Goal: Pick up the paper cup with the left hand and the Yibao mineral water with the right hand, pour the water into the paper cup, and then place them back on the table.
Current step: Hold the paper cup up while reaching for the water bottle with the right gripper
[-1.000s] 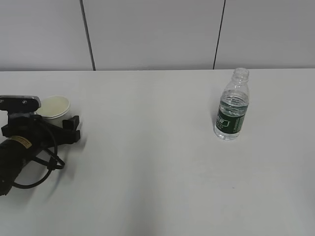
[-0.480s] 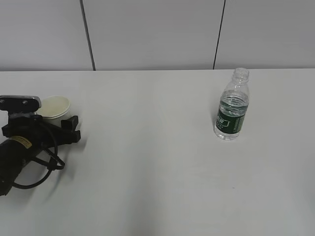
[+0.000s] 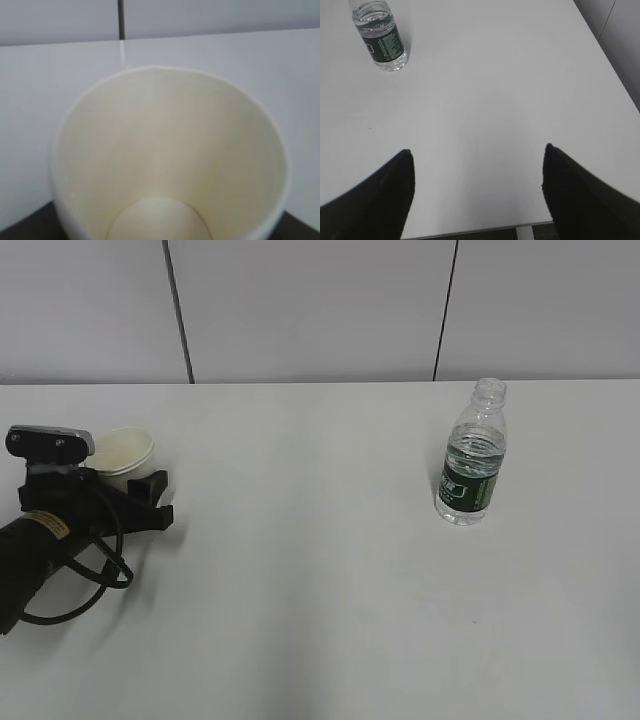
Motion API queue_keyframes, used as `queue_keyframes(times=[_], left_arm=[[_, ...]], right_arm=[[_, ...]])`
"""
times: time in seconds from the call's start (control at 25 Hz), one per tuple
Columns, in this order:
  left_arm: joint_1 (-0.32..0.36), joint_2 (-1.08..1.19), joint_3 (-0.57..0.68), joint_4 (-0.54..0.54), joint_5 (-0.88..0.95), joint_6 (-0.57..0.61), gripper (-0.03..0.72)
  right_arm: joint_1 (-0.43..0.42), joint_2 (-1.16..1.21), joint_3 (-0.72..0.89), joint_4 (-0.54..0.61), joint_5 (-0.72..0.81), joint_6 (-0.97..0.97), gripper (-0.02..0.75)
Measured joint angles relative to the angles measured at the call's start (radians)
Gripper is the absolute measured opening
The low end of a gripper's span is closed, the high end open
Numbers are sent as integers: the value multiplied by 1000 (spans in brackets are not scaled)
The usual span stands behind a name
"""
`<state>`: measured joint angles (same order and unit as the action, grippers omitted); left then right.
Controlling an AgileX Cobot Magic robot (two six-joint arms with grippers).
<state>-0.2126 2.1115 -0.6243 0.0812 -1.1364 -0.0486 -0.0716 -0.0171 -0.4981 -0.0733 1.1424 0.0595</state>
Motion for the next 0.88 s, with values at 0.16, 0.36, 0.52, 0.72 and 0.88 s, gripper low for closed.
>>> queue_keyframes(times=[0.16,0.36,0.52,0.72,0.88], left_arm=[[0,-81,0,96,-1,-29,427],[-22,-205,0,282,33,-128,427],[-87,-273,0,382,93,-139,427],[-182,-290,0,419,140,-162,427],[-233,-290,1,424,162,-164,426]], right_arm=[[0,0,0,0,0,0,585],[0,0,0,28,-4,-9,585],[0,26,-17,73,-86,-82,585],[0,183,-17,84,-298,-130,585],[0,357,13,73,-498,-151,585]])
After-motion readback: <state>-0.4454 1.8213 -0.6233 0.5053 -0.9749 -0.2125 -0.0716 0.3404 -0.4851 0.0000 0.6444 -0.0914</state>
